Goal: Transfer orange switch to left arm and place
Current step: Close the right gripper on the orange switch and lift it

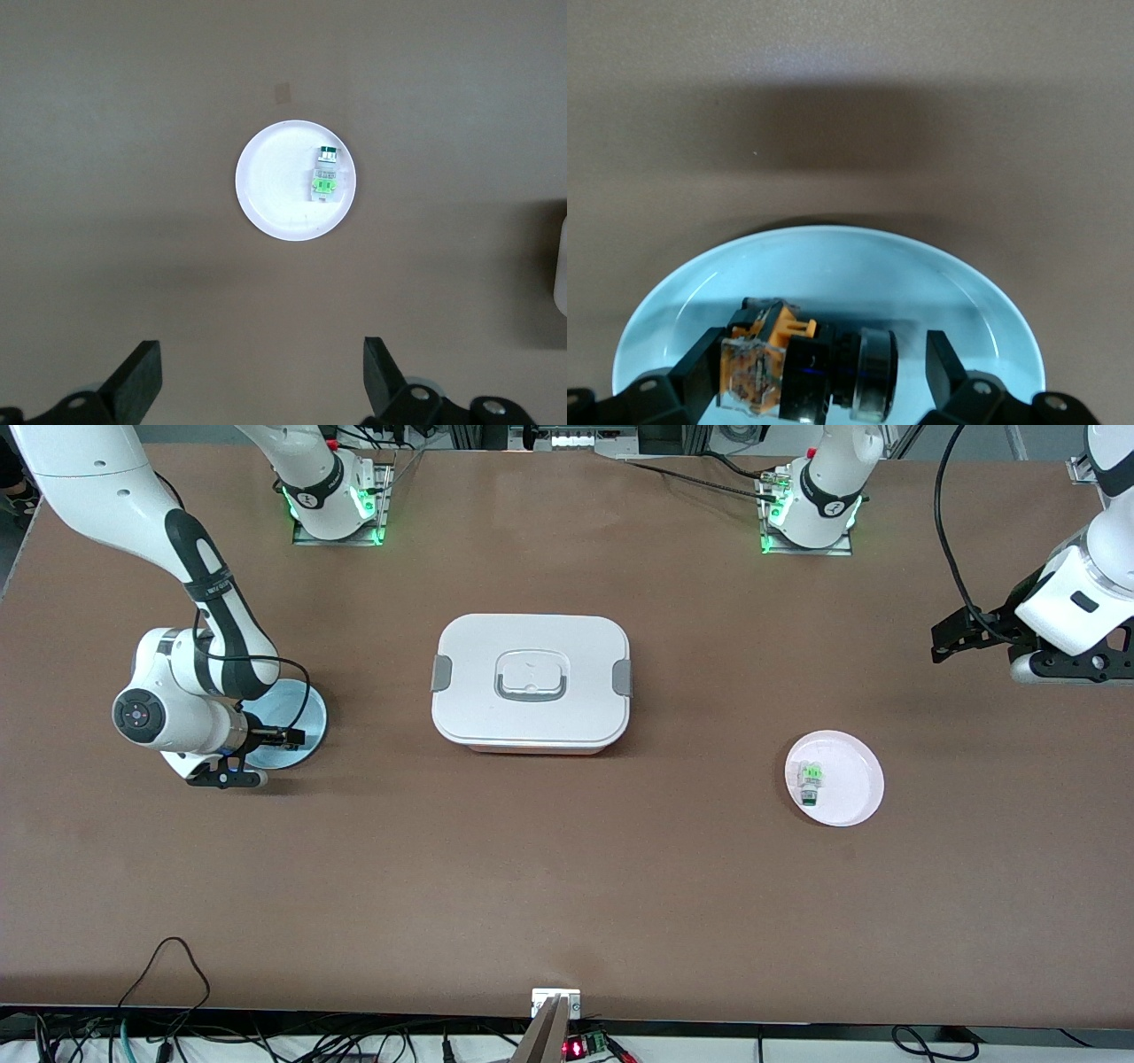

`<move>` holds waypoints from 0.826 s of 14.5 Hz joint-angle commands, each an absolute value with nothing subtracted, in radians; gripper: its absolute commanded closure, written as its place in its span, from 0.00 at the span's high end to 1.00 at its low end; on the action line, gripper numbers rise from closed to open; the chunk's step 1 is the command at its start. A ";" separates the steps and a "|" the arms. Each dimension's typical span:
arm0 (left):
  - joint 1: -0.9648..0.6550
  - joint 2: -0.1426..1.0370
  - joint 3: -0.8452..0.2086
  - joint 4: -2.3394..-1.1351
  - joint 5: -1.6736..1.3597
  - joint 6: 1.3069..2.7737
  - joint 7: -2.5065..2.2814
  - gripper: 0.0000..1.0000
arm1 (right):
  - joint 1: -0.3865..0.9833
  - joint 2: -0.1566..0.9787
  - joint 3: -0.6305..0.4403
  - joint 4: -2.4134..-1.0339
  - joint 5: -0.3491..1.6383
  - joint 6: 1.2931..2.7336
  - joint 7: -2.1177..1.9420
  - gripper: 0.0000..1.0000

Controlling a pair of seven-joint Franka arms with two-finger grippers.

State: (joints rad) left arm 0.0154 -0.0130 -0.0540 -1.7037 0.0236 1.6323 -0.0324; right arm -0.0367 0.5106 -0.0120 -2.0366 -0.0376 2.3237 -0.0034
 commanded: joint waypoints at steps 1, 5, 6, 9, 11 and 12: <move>0.012 0.003 -0.057 -1.674 0.046 1.612 -0.028 1.00 | -0.040 0.502 -0.003 -2.048 -0.040 2.329 -0.003 0.56; 0.012 0.002 -0.057 -1.672 0.046 1.612 -0.028 1.00 | -0.040 0.489 -0.002 -2.043 -0.040 2.326 -0.017 0.21; 0.012 0.002 -0.057 -1.674 0.046 1.612 -0.028 1.00 | -0.034 0.471 -0.002 -2.042 -0.038 2.324 -0.017 0.19; 0.012 0.002 -0.057 -1.674 0.046 1.612 -0.028 1.00 | -0.025 0.411 0.020 -2.026 -0.035 2.324 -0.049 0.20; 0.012 0.003 -0.057 -1.674 0.046 1.612 -0.028 1.00 | -0.025 0.371 0.041 -2.011 -0.031 2.325 -0.086 0.20; 0.012 0.003 -0.057 -1.674 0.046 1.612 -0.028 1.00 | -0.025 0.353 0.057 -2.005 -0.029 2.326 -0.100 0.20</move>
